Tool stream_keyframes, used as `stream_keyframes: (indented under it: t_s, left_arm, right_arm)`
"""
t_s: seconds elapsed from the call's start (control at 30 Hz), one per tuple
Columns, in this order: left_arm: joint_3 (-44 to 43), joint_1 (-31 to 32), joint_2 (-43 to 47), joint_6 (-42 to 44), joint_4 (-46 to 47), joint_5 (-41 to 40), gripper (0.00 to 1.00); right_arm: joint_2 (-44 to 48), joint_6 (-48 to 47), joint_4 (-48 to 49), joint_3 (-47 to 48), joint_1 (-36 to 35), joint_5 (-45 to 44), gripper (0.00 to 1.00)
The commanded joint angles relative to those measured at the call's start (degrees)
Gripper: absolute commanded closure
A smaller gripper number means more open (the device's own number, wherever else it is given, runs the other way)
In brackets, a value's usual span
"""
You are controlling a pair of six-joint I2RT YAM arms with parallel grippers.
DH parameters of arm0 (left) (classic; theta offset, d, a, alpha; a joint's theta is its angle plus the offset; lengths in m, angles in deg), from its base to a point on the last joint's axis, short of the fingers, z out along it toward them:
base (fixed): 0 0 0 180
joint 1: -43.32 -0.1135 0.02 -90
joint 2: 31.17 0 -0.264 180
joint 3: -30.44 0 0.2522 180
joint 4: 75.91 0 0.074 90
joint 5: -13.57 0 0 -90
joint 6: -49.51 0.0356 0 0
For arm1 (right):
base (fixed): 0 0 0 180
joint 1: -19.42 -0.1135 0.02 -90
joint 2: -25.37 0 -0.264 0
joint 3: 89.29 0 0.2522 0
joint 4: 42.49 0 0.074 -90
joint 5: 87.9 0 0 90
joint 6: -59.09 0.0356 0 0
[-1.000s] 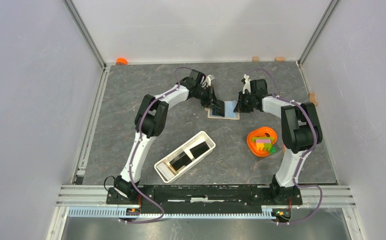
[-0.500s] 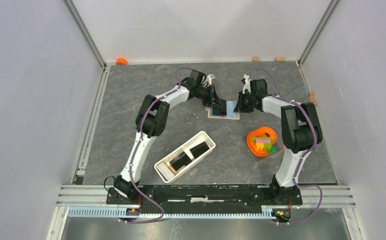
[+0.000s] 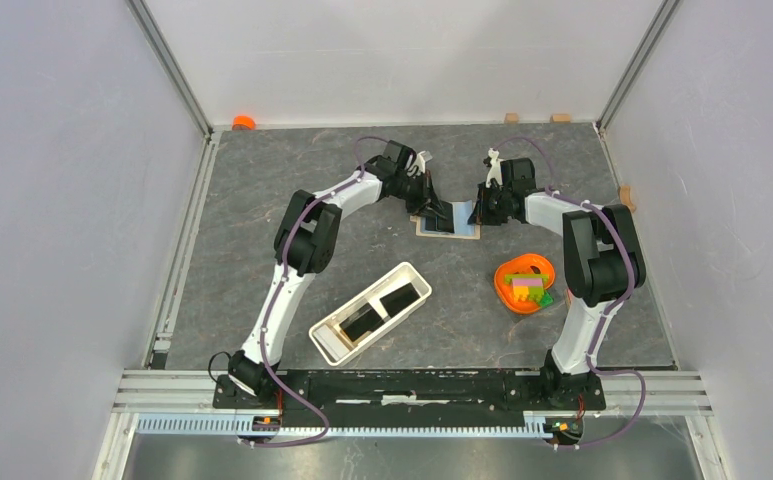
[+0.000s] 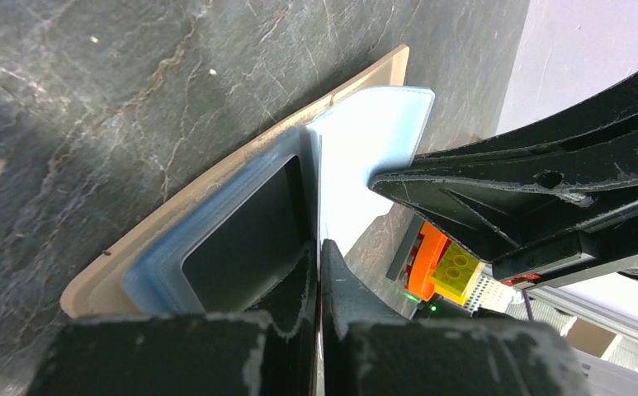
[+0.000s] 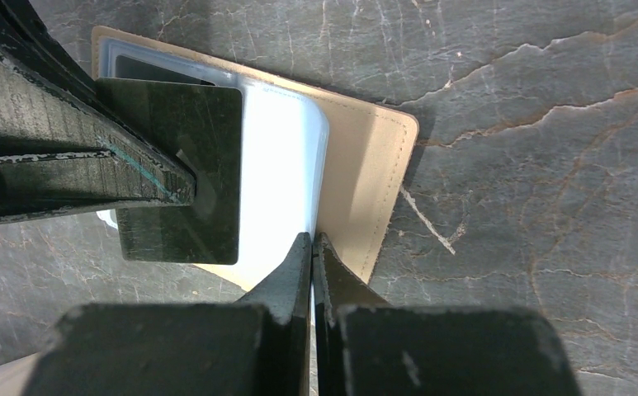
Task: Put the credit cards into the card holder
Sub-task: Insert the credit card into the card holder.
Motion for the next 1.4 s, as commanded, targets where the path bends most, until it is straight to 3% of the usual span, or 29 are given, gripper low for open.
stream_keyframes:
  t_s: [0.0, 0.67, 0.97, 1.37]
  left_arm:
    - [-2.16, 0.39, -0.92, 3.48, -2.10, -3.35, 0.98]
    - [-4.09, 2.76, -3.72, 3.98, -2.95, -3.51, 0.98]
    - [-3.42, 3.20, -3.84, -0.23, -0.85, -5.29, 0.98]
    - [5.08, 2.76, 0.78, -6.33, 6.63, -11.53, 0.98]
  right_arm:
    - [-0.04, -0.77, -0.82, 1.46, 0.20, -1.73, 1.00]
    - [0.64, -0.45, -0.92, 1.47, -0.10, -0.83, 1.00]
    - [0.73, -0.41, -0.98, 1.51, -0.49, -0.72, 1.00]
    - [1.15, -0.43, -1.00, 1.29, -0.51, -0.90, 1.00]
